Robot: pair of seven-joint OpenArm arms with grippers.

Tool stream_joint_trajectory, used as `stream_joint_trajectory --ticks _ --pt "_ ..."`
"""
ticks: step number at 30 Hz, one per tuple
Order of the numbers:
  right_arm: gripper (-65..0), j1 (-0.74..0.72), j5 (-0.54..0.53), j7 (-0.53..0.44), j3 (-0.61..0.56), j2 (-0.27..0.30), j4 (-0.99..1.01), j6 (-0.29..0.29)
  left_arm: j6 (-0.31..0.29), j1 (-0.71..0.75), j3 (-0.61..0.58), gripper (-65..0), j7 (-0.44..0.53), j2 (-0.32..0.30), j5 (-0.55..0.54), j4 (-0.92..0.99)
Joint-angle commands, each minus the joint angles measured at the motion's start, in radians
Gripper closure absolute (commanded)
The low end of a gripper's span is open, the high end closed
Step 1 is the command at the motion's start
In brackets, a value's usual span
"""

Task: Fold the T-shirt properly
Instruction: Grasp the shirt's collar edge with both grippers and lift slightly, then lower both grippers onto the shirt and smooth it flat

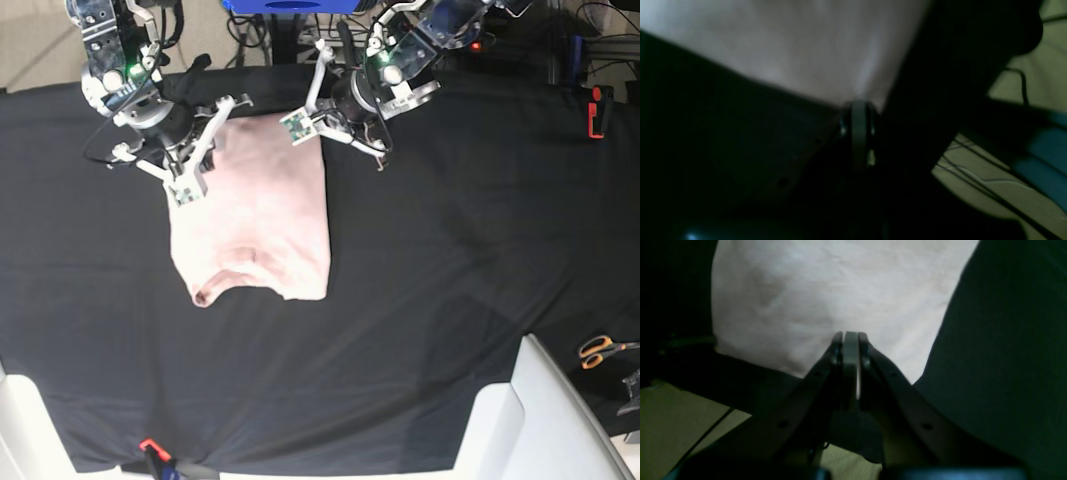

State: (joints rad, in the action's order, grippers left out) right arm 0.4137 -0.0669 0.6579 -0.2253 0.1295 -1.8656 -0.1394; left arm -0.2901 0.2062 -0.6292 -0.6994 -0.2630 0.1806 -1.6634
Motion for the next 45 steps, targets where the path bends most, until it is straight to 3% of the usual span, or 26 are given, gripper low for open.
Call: stream_joint_trajectory --ticks 1,5,10,15,23,27,29,33,38,45 --pt "0.0 -0.002 0.002 -0.017 0.002 0.003 -0.018 0.001 0.002 -0.017 0.013 0.0 0.027 0.012 -0.005 -0.05" --pt "0.0 -0.003 0.002 -0.016 0.002 0.003 -0.016 0.001 0.002 -0.046 0.062 0.0 0.027 0.072 -0.002 -0.067" --pt "0.0 -0.049 0.002 -0.016 0.0 0.003 0.044 0.001 0.002 -0.1 0.058 0.0 0.03 0.144 -0.002 0.114" --pt "0.0 -0.169 0.002 -0.016 -0.001 0.005 0.102 -0.001 0.002 -0.095 0.065 0.0 0.031 0.127 -0.002 0.193" --pt "0.0 -0.401 -0.001 -0.016 -0.01 0.02 0.315 -0.006 0.002 -0.093 0.07 0.0 0.028 0.106 -0.003 0.131" --pt "0.0 -0.468 -0.003 -0.022 -0.009 0.014 0.426 -0.107 0.002 -0.11 0.073 0.0 0.027 0.127 -0.003 0.107" --pt "0.0 -0.49 -0.003 -0.023 -0.007 0.014 0.467 -0.128 0.002 -0.138 0.085 0.0 0.027 0.152 -0.003 0.114" --pt "0.0 -0.537 -0.003 -0.106 -0.007 0.014 0.602 -0.128 0.002 -0.184 0.148 0.0 0.027 0.196 -0.002 0.197" --pt "0.0 -0.585 -0.003 -0.186 -0.007 0.014 0.771 -0.128 0.002 -0.198 0.159 0.0 0.03 0.19 -0.002 0.282" --pt "0.0 -0.565 -0.001 -0.185 -0.009 0.015 0.639 -0.128 0.002 -0.193 0.162 0.0 0.027 0.17 -0.002 0.257"
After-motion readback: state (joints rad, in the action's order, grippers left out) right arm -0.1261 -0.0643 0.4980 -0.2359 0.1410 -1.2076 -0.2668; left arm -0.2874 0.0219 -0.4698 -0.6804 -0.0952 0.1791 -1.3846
